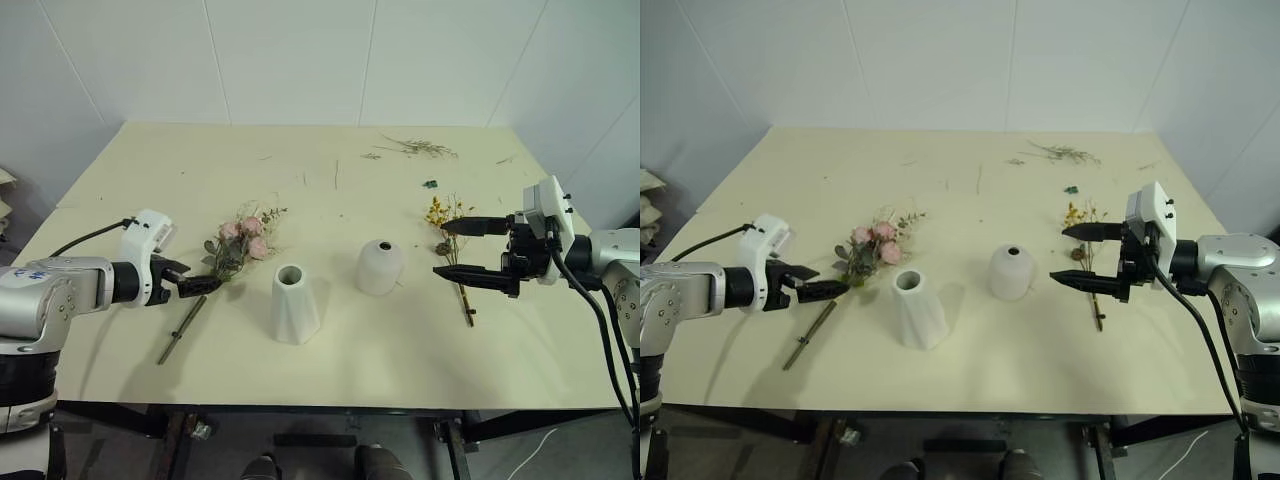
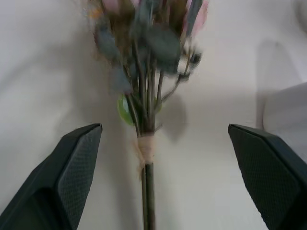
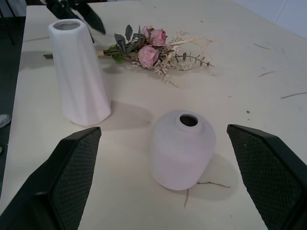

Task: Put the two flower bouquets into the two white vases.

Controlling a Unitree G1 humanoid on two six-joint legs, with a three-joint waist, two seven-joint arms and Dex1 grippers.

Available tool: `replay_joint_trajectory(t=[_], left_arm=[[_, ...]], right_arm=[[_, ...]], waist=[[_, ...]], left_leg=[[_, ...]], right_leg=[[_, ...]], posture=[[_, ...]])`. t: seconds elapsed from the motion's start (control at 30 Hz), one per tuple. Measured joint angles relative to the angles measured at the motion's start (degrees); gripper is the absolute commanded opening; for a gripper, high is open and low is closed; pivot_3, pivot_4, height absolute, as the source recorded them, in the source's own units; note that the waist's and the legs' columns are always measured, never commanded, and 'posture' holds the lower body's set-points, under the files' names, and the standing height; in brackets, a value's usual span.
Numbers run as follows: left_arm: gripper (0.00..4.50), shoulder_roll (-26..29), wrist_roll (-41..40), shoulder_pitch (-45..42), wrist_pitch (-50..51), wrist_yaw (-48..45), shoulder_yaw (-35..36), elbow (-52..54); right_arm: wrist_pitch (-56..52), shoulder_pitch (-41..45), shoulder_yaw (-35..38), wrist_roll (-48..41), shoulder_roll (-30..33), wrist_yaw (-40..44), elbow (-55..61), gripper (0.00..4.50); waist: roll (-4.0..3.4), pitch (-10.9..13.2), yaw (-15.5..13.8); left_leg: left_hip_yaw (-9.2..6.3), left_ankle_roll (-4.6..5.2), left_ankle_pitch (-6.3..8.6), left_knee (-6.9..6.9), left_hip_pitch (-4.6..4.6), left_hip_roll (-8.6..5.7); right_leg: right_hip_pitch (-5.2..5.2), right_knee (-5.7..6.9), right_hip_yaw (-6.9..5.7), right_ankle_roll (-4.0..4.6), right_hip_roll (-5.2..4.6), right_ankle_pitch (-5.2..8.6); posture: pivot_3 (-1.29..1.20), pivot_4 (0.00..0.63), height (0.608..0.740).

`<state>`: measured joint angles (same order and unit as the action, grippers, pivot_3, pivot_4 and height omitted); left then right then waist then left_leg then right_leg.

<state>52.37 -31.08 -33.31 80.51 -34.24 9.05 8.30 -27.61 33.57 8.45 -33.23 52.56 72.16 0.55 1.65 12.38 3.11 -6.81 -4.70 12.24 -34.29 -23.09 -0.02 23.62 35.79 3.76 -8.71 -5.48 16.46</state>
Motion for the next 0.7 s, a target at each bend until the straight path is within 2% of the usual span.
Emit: replay_joint_trajectory(t=[0.1,0.23,0.63,0.7], left_arm=[[4.50,0.3,0.0,-1.2,4.6,0.7,-2.7,-0.6],[4.50,0.8,0.2,-1.8,5.3,0.6,-4.0,-2.0],[4.50,-0.4,3.6,-5.2,-4.0,-0.5,-9.8,-8.8],[4.11,-0.9,4.2,-5.3,-4.4,-0.6,-10.6,-9.5]], right_arm=[[-0.2,0.0,0.0,0.0,0.0,-0.1,0.1,4.45],[-0.8,0.0,0.0,0.0,0.0,-0.4,0.7,4.45],[-2.1,-0.4,0.4,-0.2,0.0,-1.5,2.4,4.45],[-2.5,-0.6,0.6,-0.3,0.0,-1.6,2.8,4.50]], waist=[[0.00,0.0,-0.1],[0.00,0.0,-0.1],[0.00,0.0,-0.4],[0.00,0.0,-0.4]], left_leg=[[-0.01,0.00,0.00,0.01,-0.01,0.00],[-0.01,-0.01,0.00,0.01,0.00,0.00],[0.00,-0.02,0.00,0.01,-0.01,-0.01],[-0.01,-0.02,0.00,0.01,-0.03,-0.01]], right_leg=[[0.01,0.00,0.00,0.00,0.01,0.00],[0.00,-0.01,0.00,0.00,0.00,0.00],[0.00,-0.05,0.00,0.00,-0.01,0.00],[0.00,-0.05,0.00,0.00,-0.01,0.00]], posture=[[0.00,0.150,0.740],[0.00,0.150,0.740],[0.00,0.150,0.740],[0.00,0.150,0.740]])
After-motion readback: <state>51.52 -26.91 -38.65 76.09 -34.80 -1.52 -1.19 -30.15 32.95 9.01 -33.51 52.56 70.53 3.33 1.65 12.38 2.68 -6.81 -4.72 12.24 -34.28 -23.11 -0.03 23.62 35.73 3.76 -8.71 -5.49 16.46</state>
